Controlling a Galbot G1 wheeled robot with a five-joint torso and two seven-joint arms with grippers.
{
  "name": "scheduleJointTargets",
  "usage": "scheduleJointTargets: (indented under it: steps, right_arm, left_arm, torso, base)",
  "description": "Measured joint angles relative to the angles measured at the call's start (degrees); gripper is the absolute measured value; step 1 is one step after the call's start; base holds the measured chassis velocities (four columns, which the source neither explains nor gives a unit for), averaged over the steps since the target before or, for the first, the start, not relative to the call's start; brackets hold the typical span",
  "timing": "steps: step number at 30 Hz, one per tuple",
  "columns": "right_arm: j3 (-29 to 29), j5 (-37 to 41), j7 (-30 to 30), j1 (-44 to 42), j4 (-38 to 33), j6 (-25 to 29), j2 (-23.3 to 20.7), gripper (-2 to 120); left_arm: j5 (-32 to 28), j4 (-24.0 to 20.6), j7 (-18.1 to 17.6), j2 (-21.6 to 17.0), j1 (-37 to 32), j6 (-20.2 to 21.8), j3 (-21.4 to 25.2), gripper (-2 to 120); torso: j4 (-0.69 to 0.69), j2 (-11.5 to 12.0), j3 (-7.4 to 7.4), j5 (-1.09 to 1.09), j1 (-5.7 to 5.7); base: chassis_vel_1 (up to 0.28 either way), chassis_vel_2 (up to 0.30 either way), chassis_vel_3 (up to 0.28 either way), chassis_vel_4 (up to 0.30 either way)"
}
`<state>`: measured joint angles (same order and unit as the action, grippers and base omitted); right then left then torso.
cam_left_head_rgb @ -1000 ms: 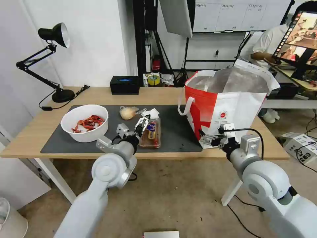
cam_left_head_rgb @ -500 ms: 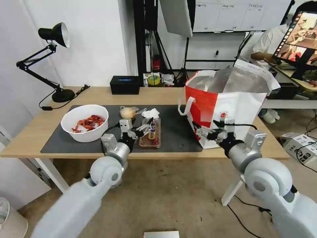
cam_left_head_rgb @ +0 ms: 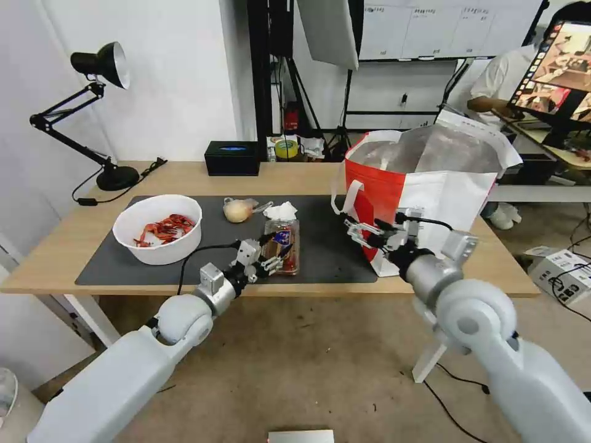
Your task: Pick up the trash from the table and place it into the takeout bag.
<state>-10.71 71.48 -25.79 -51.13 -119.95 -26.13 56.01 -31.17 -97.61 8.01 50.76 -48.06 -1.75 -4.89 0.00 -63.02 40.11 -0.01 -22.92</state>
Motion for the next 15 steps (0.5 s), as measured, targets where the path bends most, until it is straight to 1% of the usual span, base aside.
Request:
scheduleJointTargets:
  steps: [1,3,4,7,8,9,10,11,13,14,15]
  right_arm:
    - [0.36,0.46,-0.35,0.54,0.51,-0.33,0.3,100]
    - [1.95,2.71,-1.94,3.17,2.85,-2.51,1.76,100]
    - [1.95,2.71,-1.94,3.17,2.85,-2.51,1.76,100]
    - [4.03,7.0,-3.9,7.27,6.13,-5.98,3.64,100]
    - [4.03,7.0,-3.9,7.27,6.13,-5.98,3.64,100]
    - [4.81,8.79,-4.83,9.04,7.39,-7.41,4.47,100]
    - [5.53,10.35,-5.9,10.91,8.74,-9.18,5.3,100]
    - [5.53,10.35,-5.9,10.91,8.74,-9.18,5.3,100]
    - [7.2,12.53,-8.16,14.18,11.22,-11.53,6.82,100]
    - [7.2,12.53,-8.16,14.18,11.22,-11.53,6.82,100]
    - [8.22,13.6,-10.03,16.1,12.95,-12.98,7.78,100]
  left_arm:
    - [-0.06,0.17,0.23,-0.05,-0.05,-0.11,0.08,29]
    - [-0.36,0.81,1.76,-0.37,-0.47,-0.69,0.55,18]
    - [-0.36,0.81,1.76,-0.37,-0.47,-0.69,0.55,18]
    - [-0.83,1.11,3.3,-0.45,-0.98,-1.17,1.07,3]
    - [-0.83,1.11,3.3,-0.45,-0.98,-1.17,1.07,3]
    - [-0.96,1.24,3.44,-0.38,-1.09,-1.27,1.34,0]
    - [-1.03,1.33,3.57,-0.32,-1.19,-1.3,1.58,0]
    - [-1.03,1.33,3.57,-0.32,-1.19,-1.3,1.58,0]
    - [-1.15,1.4,3.78,-0.28,-1.47,-1.45,1.96,0]
    - [-1.15,1.4,3.78,-0.28,-1.47,-1.45,1.96,0]
    - [-1.17,1.42,4.11,-0.28,-1.69,-1.54,2.13,0]
  torso:
    - [0.0,0.0,0.0,0.0,0.0]
    - [0.01,0.0,0.0,0.0,0.0]
    - [0.01,0.0,0.0,0.0,0.0]
    - [0.0,0.0,0.0,0.0,0.0]
    - [0.0,0.0,0.0,0.0,0.0]
    - [0.01,0.0,0.0,0.0,0.0]
    - [0.0,0.0,0.0,0.0,0.0]
    - [0.0,0.0,0.0,0.0,0.0]
    - [0.0,0.0,0.0,0.0,0.0]
    - [0.0,0.0,0.0,0.0,0.0]
    - [0.01,0.0,0.0,0.0,0.0]
  base:
    - [0.0,0.0,0.0,0.0]
    - [0.0,0.0,0.0,0.0]
    - [0.0,0.0,0.0,0.0]
    - [0.0,0.0,0.0,0.0]
    - [0.0,0.0,0.0,0.0]
    - [0.0,0.0,0.0,0.0]
    - [0.0,0.0,0.0,0.0]
    - [0.0,0.0,0.0,0.0]
    - [0.0,0.0,0.0,0.0]
    - [0.0,0.0,0.0,0.0]
    - [0.0,0.0,0.0,0.0]
